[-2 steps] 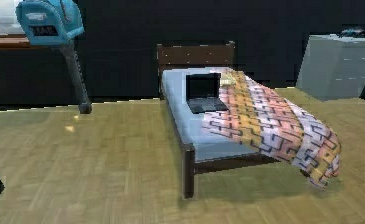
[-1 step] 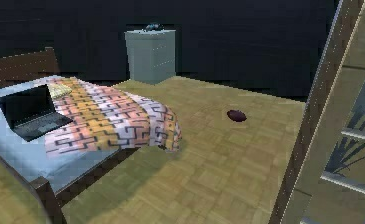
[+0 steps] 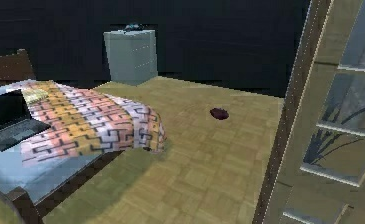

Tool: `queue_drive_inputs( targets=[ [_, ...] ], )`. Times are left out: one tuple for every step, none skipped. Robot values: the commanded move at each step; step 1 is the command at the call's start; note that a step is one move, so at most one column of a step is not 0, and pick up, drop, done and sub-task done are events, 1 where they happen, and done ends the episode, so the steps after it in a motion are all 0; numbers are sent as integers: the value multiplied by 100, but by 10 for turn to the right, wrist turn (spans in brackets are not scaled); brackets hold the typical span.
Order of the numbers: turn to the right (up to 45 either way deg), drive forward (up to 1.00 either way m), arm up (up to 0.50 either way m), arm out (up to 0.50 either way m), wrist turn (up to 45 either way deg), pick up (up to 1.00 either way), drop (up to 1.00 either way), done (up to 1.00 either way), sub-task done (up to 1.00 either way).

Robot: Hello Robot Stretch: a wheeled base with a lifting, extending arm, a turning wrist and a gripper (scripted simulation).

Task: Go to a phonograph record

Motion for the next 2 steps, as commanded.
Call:
queue_drive_inputs(
  targets=[
    [30,0,0,0,0,0,0,0,0],
    [0,100,0,0,0,0,0,0,0]
  ],
)
